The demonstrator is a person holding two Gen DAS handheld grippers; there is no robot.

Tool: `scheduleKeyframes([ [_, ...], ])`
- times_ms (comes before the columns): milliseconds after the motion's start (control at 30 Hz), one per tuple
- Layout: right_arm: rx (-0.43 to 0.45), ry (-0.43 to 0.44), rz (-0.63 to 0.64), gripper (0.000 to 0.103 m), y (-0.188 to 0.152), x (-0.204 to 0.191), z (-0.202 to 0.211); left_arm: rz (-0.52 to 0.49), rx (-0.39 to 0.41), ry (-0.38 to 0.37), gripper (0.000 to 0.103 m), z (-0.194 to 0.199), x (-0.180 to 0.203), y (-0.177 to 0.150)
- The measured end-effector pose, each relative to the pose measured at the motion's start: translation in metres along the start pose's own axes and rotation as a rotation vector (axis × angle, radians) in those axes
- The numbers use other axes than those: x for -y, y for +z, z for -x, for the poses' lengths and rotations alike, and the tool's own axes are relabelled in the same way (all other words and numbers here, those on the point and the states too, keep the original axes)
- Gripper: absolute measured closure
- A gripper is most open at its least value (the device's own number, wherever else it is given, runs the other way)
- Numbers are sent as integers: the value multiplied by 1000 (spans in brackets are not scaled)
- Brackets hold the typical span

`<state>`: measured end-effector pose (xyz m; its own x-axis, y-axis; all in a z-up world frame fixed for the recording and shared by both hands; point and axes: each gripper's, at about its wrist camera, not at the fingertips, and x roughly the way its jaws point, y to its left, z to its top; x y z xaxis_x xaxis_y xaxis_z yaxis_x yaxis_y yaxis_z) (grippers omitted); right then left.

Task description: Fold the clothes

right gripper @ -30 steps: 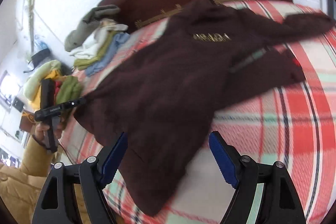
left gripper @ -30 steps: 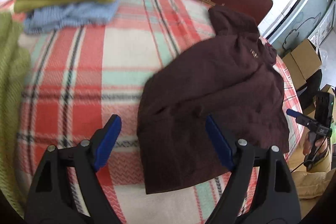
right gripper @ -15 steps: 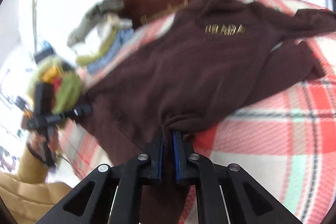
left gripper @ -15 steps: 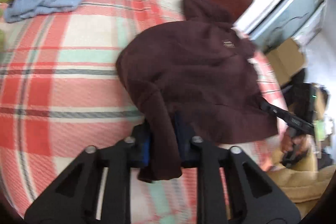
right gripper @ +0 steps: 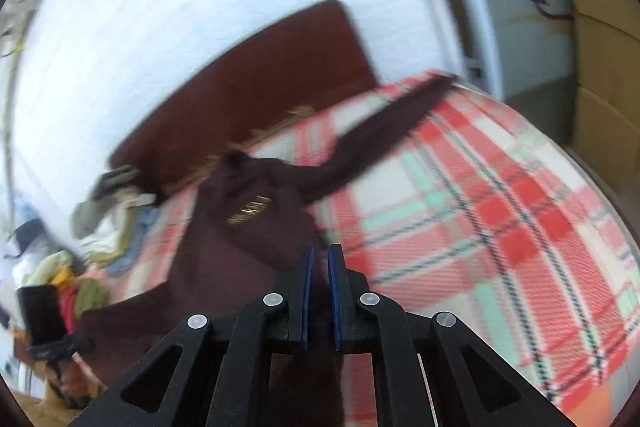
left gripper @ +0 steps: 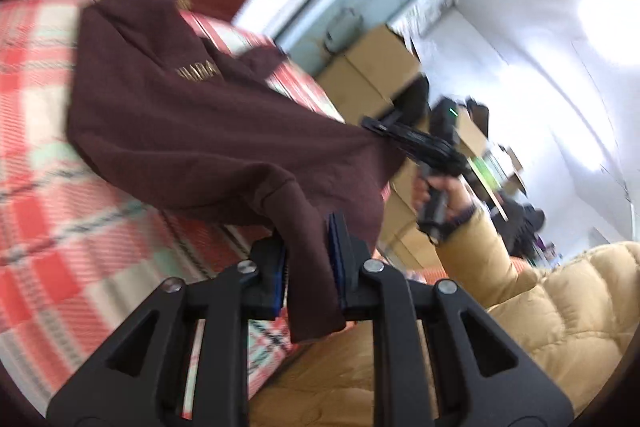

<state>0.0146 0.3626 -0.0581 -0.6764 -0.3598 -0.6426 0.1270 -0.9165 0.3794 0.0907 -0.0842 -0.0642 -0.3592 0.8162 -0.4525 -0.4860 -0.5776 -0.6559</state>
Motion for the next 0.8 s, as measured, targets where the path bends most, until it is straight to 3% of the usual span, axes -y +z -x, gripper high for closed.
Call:
scheduleKeyframes([
  [67, -93, -133, 40, 92, -8, 6, -21, 4, -52, 13, 83, -21, -5, -2],
  [100, -131, -189, 64, 81, -12, 6, -30, 11, -72, 31, 83, -27, -8, -4],
  [133, -144, -215, 103, 62, -17, -2, -34, 24, -86, 36, 83, -31, -13, -6],
  [167, -153, -219, 144, 56, -21, -12, -37, 43, -81, 41, 82, -30, -19, -7],
  [233, -154, -93, 239, 44, -26, -49, -32, 72, -56, 51, 67, -22, -26, -8],
  [300, -172, 82, 379, 27, -33, -102, -29, 86, -14, 52, 40, -9, -32, -9],
  [333, -190, 154, 456, 24, -41, -126, -29, 95, 10, 58, 38, -1, -35, -10],
  [433, -257, 350, 675, 22, -71, -201, -37, 115, 54, 106, 37, 17, -44, -10],
  [500, -295, 416, 800, 21, -93, -236, -51, 139, 80, 135, 37, 28, -52, -10],
  [700, -369, 306, 1063, 21, -152, -286, -109, 185, 129, 206, 35, 55, -71, -19],
  [767, -378, 275, 1071, 32, -152, -283, -119, 192, 131, 217, 35, 60, -75, -22],
  [800, -381, 273, 1030, 56, -143, -277, -121, 190, 129, 223, 34, 60, -76, -23],
])
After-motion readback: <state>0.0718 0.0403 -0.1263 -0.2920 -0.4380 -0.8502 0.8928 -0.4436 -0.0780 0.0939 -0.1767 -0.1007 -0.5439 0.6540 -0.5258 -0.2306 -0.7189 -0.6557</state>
